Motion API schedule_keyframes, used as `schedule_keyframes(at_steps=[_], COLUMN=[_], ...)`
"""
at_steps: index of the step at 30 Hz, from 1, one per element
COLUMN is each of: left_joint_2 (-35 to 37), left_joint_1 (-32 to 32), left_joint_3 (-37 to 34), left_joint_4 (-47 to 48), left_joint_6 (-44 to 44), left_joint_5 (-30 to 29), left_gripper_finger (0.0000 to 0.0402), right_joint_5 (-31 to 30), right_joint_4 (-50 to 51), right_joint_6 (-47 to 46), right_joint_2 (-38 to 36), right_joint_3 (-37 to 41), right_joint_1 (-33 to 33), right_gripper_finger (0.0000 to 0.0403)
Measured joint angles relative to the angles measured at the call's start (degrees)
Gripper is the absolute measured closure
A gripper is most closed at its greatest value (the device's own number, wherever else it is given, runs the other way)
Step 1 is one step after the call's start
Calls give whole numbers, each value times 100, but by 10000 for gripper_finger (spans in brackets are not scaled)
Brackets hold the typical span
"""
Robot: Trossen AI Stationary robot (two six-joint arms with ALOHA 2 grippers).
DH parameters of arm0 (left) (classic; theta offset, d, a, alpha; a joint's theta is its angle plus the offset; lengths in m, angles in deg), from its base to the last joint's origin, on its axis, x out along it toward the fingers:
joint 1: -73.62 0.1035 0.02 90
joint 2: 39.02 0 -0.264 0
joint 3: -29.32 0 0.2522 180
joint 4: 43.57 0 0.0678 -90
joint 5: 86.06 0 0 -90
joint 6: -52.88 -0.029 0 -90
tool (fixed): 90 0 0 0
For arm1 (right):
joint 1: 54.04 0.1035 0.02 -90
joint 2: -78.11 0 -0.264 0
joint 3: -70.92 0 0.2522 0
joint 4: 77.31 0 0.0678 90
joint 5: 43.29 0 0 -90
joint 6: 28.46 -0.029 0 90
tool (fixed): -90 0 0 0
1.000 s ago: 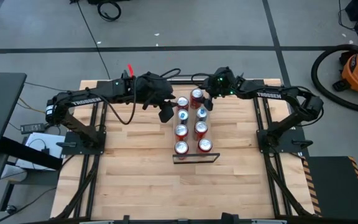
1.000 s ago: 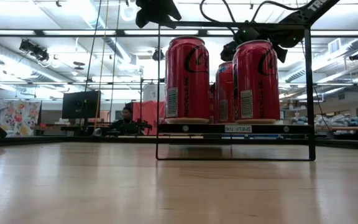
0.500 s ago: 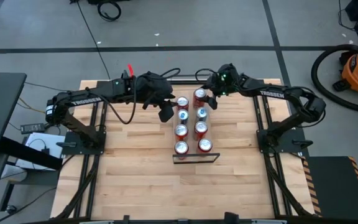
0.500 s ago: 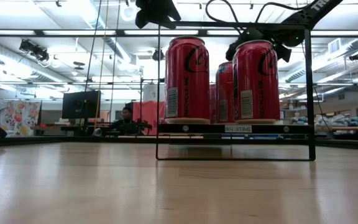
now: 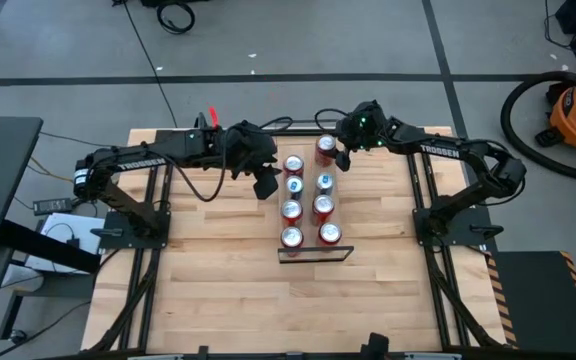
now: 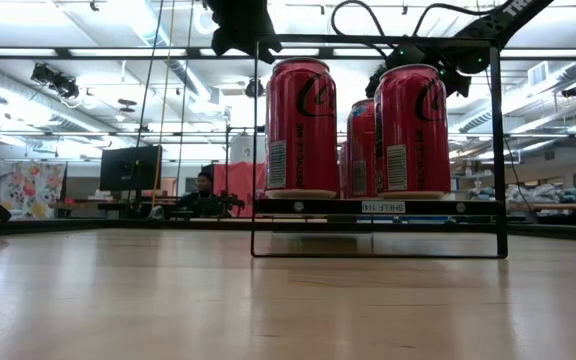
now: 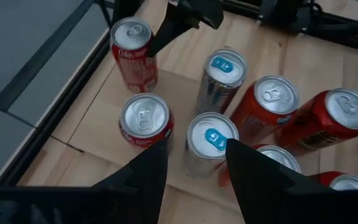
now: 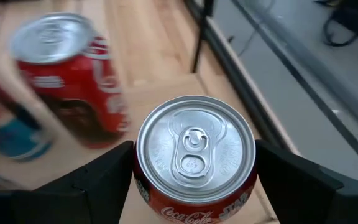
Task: Place canned beverage on shelf
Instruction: Put the red white soda can on the shelf aligned with the other red white soda can
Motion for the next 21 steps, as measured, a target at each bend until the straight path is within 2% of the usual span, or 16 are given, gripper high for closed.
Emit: schedule_keyframes(at_steps=[7, 12, 18, 21], left_joint_2=[-70, -76, -68, -35], left_joint_1=[2, 2, 99, 236], left_joint_3=[-10, -630, -1216, -1389], left_joint_4=[19, -899, -1429, -1620], left_joint_6=[-286, -417, -340, -252], left_joint_5=[-101, 562, 710, 988], left_gripper_finger=[230, 230, 230, 230], right_joint_5=[238, 397, 362, 339], right_joint_4=[-10, -65, -247, -266], right_joint_6=[-40, -142, -162, -145], right_joint_2=[23, 57, 57, 57], right_joint_3=[0, 0, 0, 0], right_joint_1=[-176, -179, -179, -179], right_gripper_finger=[79, 79, 78, 78])
